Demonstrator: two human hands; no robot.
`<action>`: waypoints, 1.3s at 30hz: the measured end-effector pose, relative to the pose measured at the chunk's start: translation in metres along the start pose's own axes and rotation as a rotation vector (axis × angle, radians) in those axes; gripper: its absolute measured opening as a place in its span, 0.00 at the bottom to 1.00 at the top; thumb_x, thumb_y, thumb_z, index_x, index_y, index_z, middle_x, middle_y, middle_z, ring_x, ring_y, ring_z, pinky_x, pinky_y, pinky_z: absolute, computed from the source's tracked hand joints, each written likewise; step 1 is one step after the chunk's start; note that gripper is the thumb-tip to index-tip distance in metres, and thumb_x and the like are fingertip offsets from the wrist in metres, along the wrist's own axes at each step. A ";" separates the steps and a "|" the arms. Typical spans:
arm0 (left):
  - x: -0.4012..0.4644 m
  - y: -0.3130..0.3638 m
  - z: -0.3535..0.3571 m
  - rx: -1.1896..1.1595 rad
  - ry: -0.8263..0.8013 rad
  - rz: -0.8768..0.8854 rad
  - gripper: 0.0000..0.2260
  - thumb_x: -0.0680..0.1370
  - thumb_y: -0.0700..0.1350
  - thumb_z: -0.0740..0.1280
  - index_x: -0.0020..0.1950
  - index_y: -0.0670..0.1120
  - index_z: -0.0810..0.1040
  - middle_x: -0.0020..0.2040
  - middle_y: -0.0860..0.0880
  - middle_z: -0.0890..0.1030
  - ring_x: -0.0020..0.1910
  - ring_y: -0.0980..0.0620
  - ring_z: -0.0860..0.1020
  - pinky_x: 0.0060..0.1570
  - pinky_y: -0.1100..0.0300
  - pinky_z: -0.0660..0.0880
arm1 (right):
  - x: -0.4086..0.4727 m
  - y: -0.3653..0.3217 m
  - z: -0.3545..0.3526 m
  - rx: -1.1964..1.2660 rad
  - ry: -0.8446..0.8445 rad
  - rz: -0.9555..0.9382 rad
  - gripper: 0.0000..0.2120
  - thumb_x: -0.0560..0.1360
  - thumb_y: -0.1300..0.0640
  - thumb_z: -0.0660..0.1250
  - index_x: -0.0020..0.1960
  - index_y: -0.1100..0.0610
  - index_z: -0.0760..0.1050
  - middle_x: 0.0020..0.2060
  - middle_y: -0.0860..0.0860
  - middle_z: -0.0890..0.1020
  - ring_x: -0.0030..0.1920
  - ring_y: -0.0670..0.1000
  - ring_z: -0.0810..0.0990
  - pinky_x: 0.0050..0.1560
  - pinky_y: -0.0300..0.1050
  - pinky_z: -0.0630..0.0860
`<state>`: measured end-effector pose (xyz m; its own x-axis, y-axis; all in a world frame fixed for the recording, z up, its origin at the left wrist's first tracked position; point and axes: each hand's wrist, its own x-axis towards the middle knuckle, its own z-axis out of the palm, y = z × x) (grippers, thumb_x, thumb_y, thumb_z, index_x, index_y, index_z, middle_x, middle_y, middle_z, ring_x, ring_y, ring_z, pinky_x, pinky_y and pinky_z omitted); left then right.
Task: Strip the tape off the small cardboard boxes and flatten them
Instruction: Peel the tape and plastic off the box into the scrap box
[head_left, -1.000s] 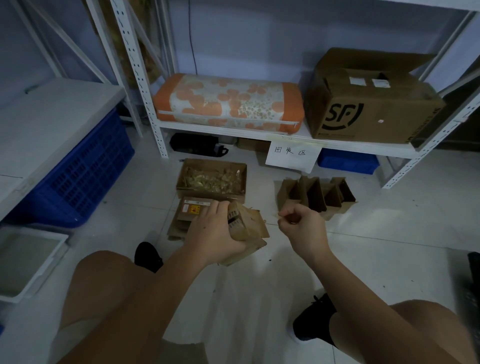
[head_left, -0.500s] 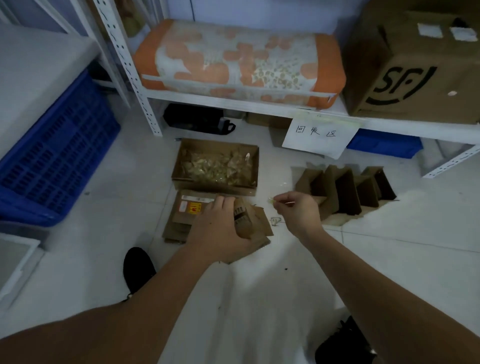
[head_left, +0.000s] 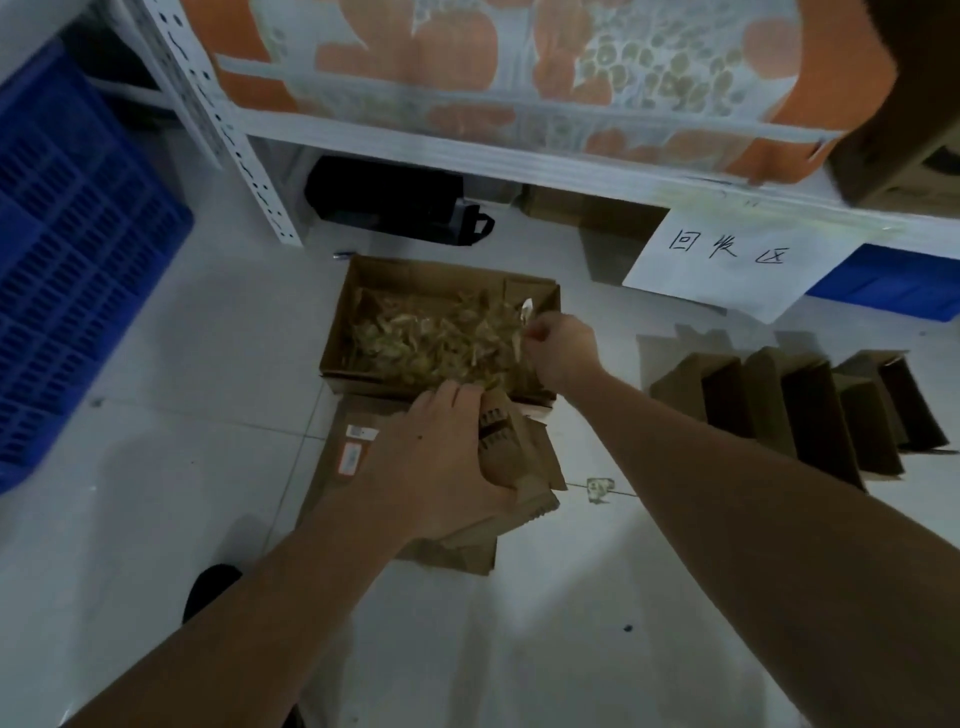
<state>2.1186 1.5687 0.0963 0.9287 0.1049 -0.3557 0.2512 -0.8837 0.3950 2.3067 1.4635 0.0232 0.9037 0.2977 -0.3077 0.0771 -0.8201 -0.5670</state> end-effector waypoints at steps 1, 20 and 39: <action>0.002 -0.003 0.004 -0.012 0.001 -0.010 0.43 0.72 0.70 0.70 0.79 0.52 0.57 0.72 0.54 0.66 0.70 0.51 0.67 0.70 0.51 0.70 | 0.007 -0.002 0.003 -0.032 -0.014 -0.019 0.11 0.83 0.56 0.62 0.60 0.57 0.81 0.50 0.53 0.82 0.47 0.52 0.81 0.51 0.45 0.81; -0.129 0.122 -0.051 0.089 0.107 0.127 0.49 0.62 0.72 0.77 0.74 0.48 0.62 0.62 0.51 0.70 0.61 0.50 0.72 0.60 0.49 0.73 | -0.289 -0.022 -0.170 -0.321 -0.406 -0.386 0.60 0.67 0.47 0.80 0.83 0.50 0.41 0.79 0.51 0.57 0.75 0.54 0.64 0.72 0.45 0.65; -0.324 0.216 -0.079 0.225 0.281 0.428 0.45 0.70 0.65 0.75 0.81 0.55 0.58 0.71 0.55 0.68 0.67 0.53 0.68 0.64 0.57 0.69 | -0.525 0.000 -0.274 -0.583 0.002 -0.589 0.50 0.72 0.40 0.74 0.83 0.49 0.48 0.81 0.52 0.52 0.79 0.55 0.54 0.77 0.50 0.59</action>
<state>1.8939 1.3803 0.3638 0.9797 -0.1944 0.0482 -0.2002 -0.9465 0.2530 1.9479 1.1736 0.3944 0.6474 0.7576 -0.0826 0.7439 -0.6518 -0.1474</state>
